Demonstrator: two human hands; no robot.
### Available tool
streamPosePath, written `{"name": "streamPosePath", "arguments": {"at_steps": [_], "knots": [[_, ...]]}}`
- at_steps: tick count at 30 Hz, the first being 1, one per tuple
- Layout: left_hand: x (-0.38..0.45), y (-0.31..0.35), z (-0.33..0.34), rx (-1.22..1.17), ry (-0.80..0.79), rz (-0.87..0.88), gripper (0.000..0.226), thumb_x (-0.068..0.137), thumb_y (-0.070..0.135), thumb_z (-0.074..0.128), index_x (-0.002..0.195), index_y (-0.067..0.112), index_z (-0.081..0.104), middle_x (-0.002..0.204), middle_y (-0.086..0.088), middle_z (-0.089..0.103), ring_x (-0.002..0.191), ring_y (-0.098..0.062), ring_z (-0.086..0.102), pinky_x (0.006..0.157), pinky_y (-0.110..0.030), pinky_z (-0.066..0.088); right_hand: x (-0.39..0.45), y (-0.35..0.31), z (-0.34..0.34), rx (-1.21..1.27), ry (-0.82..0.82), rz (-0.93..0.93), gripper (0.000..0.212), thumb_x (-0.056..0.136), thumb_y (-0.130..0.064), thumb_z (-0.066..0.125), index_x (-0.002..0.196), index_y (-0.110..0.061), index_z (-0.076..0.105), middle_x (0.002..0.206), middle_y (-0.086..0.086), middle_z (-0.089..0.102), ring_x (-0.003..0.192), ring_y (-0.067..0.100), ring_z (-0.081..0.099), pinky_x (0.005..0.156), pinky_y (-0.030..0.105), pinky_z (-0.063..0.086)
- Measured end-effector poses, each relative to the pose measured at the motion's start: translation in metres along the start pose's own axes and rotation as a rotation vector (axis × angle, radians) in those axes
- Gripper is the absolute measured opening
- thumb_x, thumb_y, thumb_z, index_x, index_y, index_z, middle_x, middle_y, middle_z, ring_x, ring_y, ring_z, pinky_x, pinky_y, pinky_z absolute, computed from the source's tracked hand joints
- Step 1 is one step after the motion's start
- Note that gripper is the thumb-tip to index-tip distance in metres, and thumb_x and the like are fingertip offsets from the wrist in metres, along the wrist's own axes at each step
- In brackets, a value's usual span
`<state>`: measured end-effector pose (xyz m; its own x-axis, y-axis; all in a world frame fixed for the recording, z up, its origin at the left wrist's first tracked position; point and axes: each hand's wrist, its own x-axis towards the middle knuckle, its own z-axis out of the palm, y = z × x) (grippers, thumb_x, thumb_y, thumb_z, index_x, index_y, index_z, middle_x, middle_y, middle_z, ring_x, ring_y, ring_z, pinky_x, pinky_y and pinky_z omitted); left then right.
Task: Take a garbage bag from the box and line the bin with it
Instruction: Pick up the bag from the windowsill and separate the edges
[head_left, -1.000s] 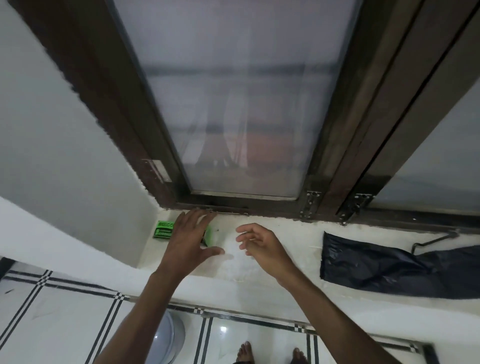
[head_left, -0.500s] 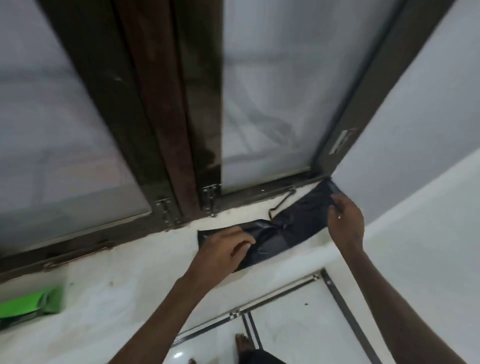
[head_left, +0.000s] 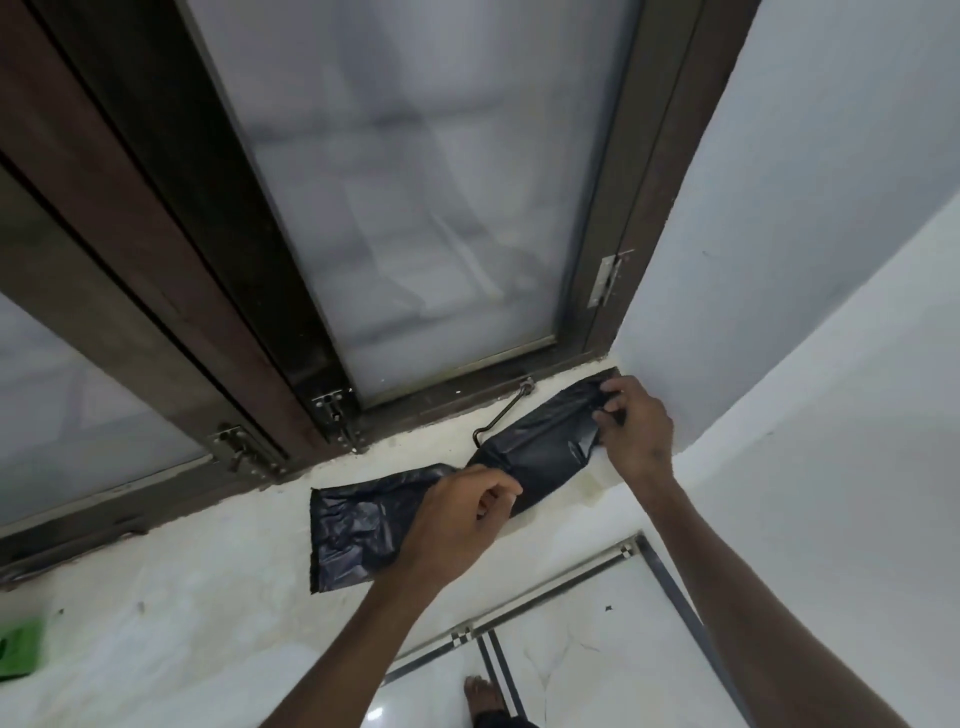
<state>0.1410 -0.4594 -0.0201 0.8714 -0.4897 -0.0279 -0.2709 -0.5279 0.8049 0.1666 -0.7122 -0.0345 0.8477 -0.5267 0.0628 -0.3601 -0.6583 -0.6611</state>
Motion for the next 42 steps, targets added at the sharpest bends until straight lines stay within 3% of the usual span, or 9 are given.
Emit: {"name": "streamPosePath", "arguments": {"at_steps": [3, 7, 14, 17, 19, 25, 31, 36, 42], "knots": [[-0.003, 0.022, -0.005, -0.191, 0.054, -0.088, 0.016, 0.094, 0.025, 0.061, 0.100, 0.023, 0.075, 0.091, 0.015, 0.074, 0.084, 0.005, 0.066, 0.076, -0.016, 0.054, -0.049, -0.026, -0.024, 0.387, -0.057, -0.101, 0.045, 0.081, 0.002, 0.077, 0.111, -0.023, 0.055, 0.077, 0.001, 0.060, 0.071, 0.008, 0.058, 0.070, 0.012, 0.047], [-0.012, 0.047, -0.011, -0.429, 0.112, -0.140, 0.023, 0.081, 0.046, 0.069, 0.093, 0.027, 0.075, 0.085, 0.011, 0.073, 0.081, -0.005, 0.066, 0.077, -0.024, 0.056, -0.114, -0.048, -0.035, 0.537, -0.226, -0.205, 0.057, 0.078, 0.004, 0.077, 0.116, -0.029, 0.050, 0.071, -0.005, 0.056, 0.070, 0.014, 0.057, 0.070, 0.026, 0.049], [-0.095, 0.036, -0.026, -0.549, 0.193, -0.128, 0.009, 0.087, 0.010, 0.073, 0.086, 0.002, 0.067, 0.075, -0.006, 0.067, 0.072, -0.011, 0.061, 0.076, -0.033, 0.054, -0.215, -0.075, -0.033, 0.628, -0.378, -0.232, 0.073, 0.079, 0.004, 0.078, 0.133, -0.033, 0.045, 0.080, -0.003, 0.057, 0.076, 0.010, 0.062, 0.075, 0.022, 0.054], [-0.151, 0.017, -0.036, -0.579, 0.201, -0.148, 0.009, 0.092, 0.007, 0.066, 0.095, -0.001, 0.068, 0.090, -0.023, 0.071, 0.080, -0.019, 0.066, 0.081, -0.036, 0.056, -0.264, -0.085, -0.033, 0.747, -0.375, -0.136, 0.054, 0.088, -0.015, 0.074, 0.134, -0.030, 0.050, 0.105, 0.000, 0.064, 0.094, 0.012, 0.067, 0.083, 0.032, 0.059], [-0.194, 0.006, -0.042, -0.548, 0.170, -0.136, 0.009, 0.094, 0.006, 0.063, 0.095, 0.004, 0.071, 0.093, -0.018, 0.074, 0.084, -0.020, 0.068, 0.085, -0.037, 0.058, -0.296, -0.092, -0.033, 0.737, -0.380, -0.079, 0.037, 0.092, -0.031, 0.066, 0.127, -0.029, 0.057, 0.116, -0.005, 0.066, 0.105, 0.015, 0.067, 0.091, 0.041, 0.058], [-0.307, 0.001, -0.046, -0.451, 0.167, -0.166, 0.012, 0.092, 0.008, 0.066, 0.089, 0.012, 0.077, 0.085, -0.006, 0.076, 0.079, -0.019, 0.071, 0.078, -0.038, 0.057, -0.383, -0.111, -0.034, 0.586, -0.494, -0.076, 0.008, 0.090, -0.017, 0.071, 0.097, -0.013, 0.072, 0.093, 0.009, 0.076, 0.089, 0.024, 0.071, 0.081, 0.043, 0.057], [-0.385, 0.005, -0.049, -0.415, 0.314, -0.201, 0.012, 0.091, 0.011, 0.066, 0.084, 0.014, 0.075, 0.078, -0.002, 0.075, 0.075, -0.024, 0.071, 0.074, -0.040, 0.057, -0.460, -0.118, -0.046, 0.795, -0.726, -0.096, 0.032, 0.105, -0.021, 0.047, 0.100, -0.016, 0.078, 0.103, 0.009, 0.077, 0.101, 0.024, 0.072, 0.091, 0.036, 0.059], [-0.447, 0.011, -0.044, -0.445, 0.361, -0.234, 0.015, 0.092, 0.013, 0.065, 0.082, 0.017, 0.076, 0.080, -0.007, 0.076, 0.082, -0.033, 0.072, 0.083, -0.046, 0.059, -0.507, -0.116, -0.045, 0.766, -0.690, -0.181, 0.015, 0.094, -0.007, 0.066, 0.104, -0.006, 0.076, 0.097, 0.011, 0.078, 0.092, 0.022, 0.075, 0.088, 0.038, 0.061], [-0.527, 0.006, -0.030, -0.616, 0.516, -0.416, 0.012, 0.097, 0.010, 0.058, 0.095, 0.002, 0.067, 0.089, -0.016, 0.076, 0.082, -0.023, 0.074, 0.081, -0.037, 0.061, -0.556, -0.099, -0.027, 0.917, -0.696, 0.046, 0.012, 0.095, -0.008, 0.065, 0.101, -0.001, 0.073, 0.095, 0.017, 0.078, 0.092, 0.030, 0.076, 0.080, 0.037, 0.063]]}}
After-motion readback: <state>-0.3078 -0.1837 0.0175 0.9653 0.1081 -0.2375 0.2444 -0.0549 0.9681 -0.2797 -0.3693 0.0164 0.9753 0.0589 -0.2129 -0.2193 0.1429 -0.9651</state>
